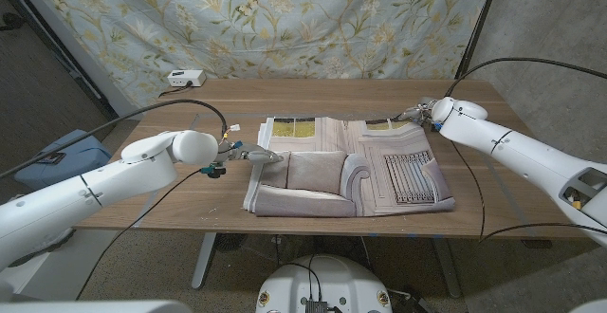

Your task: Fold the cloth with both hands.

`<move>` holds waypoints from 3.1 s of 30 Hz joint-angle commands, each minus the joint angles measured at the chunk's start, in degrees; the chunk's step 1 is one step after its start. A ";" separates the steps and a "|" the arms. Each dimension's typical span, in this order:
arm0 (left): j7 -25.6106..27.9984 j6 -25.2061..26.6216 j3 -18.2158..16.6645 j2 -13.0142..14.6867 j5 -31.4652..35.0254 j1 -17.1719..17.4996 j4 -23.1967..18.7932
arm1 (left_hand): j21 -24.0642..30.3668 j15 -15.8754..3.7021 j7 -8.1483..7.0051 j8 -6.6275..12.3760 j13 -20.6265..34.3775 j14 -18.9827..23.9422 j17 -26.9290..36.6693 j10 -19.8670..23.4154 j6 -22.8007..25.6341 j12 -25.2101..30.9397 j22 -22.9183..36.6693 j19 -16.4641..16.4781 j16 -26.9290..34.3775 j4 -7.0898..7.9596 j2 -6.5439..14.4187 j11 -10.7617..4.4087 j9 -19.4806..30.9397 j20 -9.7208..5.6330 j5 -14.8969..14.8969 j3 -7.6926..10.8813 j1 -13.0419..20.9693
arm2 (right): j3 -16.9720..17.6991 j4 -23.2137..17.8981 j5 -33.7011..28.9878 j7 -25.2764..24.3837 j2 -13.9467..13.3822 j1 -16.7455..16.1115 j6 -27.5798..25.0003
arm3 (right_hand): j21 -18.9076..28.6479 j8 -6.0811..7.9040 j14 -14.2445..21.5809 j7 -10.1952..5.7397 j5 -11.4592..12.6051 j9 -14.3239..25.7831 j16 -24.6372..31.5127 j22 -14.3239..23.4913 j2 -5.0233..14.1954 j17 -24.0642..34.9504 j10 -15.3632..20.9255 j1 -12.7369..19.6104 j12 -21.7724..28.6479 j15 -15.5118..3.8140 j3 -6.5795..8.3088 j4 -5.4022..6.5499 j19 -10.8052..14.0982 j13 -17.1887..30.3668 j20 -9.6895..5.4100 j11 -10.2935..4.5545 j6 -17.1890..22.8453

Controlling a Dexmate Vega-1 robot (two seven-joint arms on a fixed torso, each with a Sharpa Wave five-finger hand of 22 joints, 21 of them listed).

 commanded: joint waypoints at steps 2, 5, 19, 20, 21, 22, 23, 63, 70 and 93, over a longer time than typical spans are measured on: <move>-0.09 -0.45 0.29 -0.57 0.40 -0.27 0.10 | 0.34 -0.05 -0.17 -0.14 0.21 -1.14 0.13 -0.20 0.30 0.18 0.00 -4.74 -0.07 -0.09 0.32 -0.49 0.19 -0.35 0.22 0.51 0.37 | -1.07 -2.36 -2.01 -0.73 -0.10 -0.21 -2.64 | 1.25 3.13 4.02 -1.65 0.61 1.55 1.15 0.69 0.25 1.45 3.38 4.83 4.22 -9.26 1.28 -0.20 3.62 4.23 -1.26 -1.90 3.21; 0.01 -0.28 0.35 -0.67 0.60 -0.23 0.00 | 0.34 -0.07 -0.26 -0.14 0.22 -1.10 0.11 -0.19 0.34 0.18 -0.01 -4.73 -0.08 -0.13 0.33 -0.54 0.19 -0.37 0.23 0.64 0.43 | -1.41 -2.97 -2.70 -0.99 0.02 -0.08 -3.37 | 2.05 4.79 6.25 -2.10 0.70 2.30 1.19 0.76 0.27 1.77 4.94 7.51 5.39 -9.79 1.94 -0.34 5.68 4.99 -2.06 -2.86 4.84; 0.02 -0.77 0.31 -0.61 0.51 0.03 0.02 | 0.33 -0.12 -0.72 -0.21 0.22 -1.03 0.04 -0.27 0.22 0.11 -0.07 -4.64 -0.18 -0.34 0.34 -0.74 0.18 -0.48 0.28 1.27 0.76 | -5.83 -4.39 -6.68 2.52 1.54 4.20 -7.82 | 4.14 8.61 12.10 -3.12 0.21 2.33 0.35 1.15 0.43 3.99 10.10 18.94 6.26 -10.23 4.12 -0.48 9.30 3.74 -4.61 -5.62 8.95; 0.01 -0.75 0.31 -0.61 0.52 0.03 0.01 | 0.32 -0.11 -0.75 -0.21 0.22 -1.04 0.03 -0.25 0.21 0.12 -0.08 -4.66 -0.19 -0.36 0.34 -0.76 0.18 -0.47 0.28 1.34 0.80 | -5.85 -4.39 -6.71 2.57 1.55 4.22 -7.86 | 4.21 8.67 12.21 -3.05 0.18 2.28 0.28 1.16 0.37 4.06 10.15 19.18 6.25 -10.23 4.12 -0.44 9.38 3.75 -4.65 -5.59 9.01; 0.02 -0.90 0.27 -0.59 0.40 0.08 0.08 | 0.31 -0.13 -0.78 -0.21 0.22 -1.05 0.03 -0.28 0.21 0.11 -0.08 -4.69 -0.20 -0.37 0.34 -0.76 0.18 -0.45 0.28 1.36 0.81 | -6.51 -4.71 -7.26 3.27 1.78 4.93 -8.70 | 4.24 8.71 12.25 -3.07 0.17 2.25 0.24 1.17 0.34 4.10 10.19 19.32 6.24 -10.22 4.12 -0.42 9.41 3.76 -4.62 -5.55 9.05; 0.08 -0.78 0.23 -0.59 0.39 0.14 0.03 | 0.30 -0.11 -0.77 -0.21 0.22 -1.04 0.02 -0.28 0.21 0.10 -0.08 -4.69 -0.21 -0.39 0.34 -0.78 0.18 -0.46 0.28 1.43 0.84 | -6.92 -4.89 -7.62 3.63 1.87 5.31 -9.09 | 4.28 8.73 12.31 -3.05 0.16 2.23 0.21 1.18 0.32 4.13 10.23 19.43 6.24 -10.22 4.12 -0.41 9.46 3.77 -4.63 -5.59 9.07; 0.29 -0.56 0.18 -0.59 0.46 0.26 -0.07 | 0.30 -0.14 -0.82 -0.21 0.22 -1.03 0.01 -0.29 0.23 0.10 -0.09 -4.68 -0.21 -0.41 0.34 -0.81 0.18 -0.48 0.28 1.49 0.87 | -7.27 -5.07 -7.90 4.02 1.95 5.68 -9.45 | 4.38 8.83 12.49 -2.86 0.12 2.16 0.10 1.20 0.26 4.24 10.45 19.79 6.28 -10.22 4.12 -0.35 9.54 3.80 -4.60 -5.44 9.18; 1.20 -3.89 -0.41 -0.74 -1.49 0.81 2.66 | 0.18 -0.09 -1.32 -0.30 0.21 -0.90 -0.18 -0.35 -0.01 0.03 -0.23 -4.56 -0.45 -0.98 0.09 -0.96 0.14 -0.64 0.24 3.73 1.81 | -29.53 8.00 -6.84 19.47 16.29 27.75 -24.79 | 5.94 9.98 14.44 -0.70 -0.18 1.65 -2.35 1.43 0.05 6.71 12.01 24.24 5.23 -10.17 3.24 0.38 9.64 2.93 -3.07 -3.07 8.90; 1.42 -4.49 -0.45 -0.89 -1.93 0.88 3.17 | 0.14 -0.16 -1.44 -0.31 0.21 -0.89 -0.21 -0.38 -0.03 0.01 -0.24 -4.60 -0.48 -1.08 0.02 -1.10 0.13 -0.65 0.22 4.04 1.94 | -33.09 16.89 -4.96 21.61 21.92 31.65 -23.76 | 6.30 10.13 14.34 0.35 -0.29 1.84 -2.52 1.48 0.52 7.61 11.77 24.81 5.32 -9.92 2.89 0.59 9.72 3.43 -2.53 -2.63 8.57; 1.63 -6.30 -0.43 -1.31 -2.68 0.57 4.72 | 0.04 -0.23 -1.59 -0.34 0.20 -0.89 -0.33 -0.37 -0.16 -0.01 -0.29 -4.67 -0.61 -1.64 -0.28 -1.18 0.10 -0.67 0.14 5.23 2.62 | -35.92 32.65 -0.94 24.22 32.05 36.50 -21.11 | 7.54 10.32 15.11 2.38 -0.59 2.19 -3.29 1.53 0.74 9.24 11.68 27.48 5.13 -8.07 2.30 0.35 10.08 3.73 -0.95 -0.72 7.88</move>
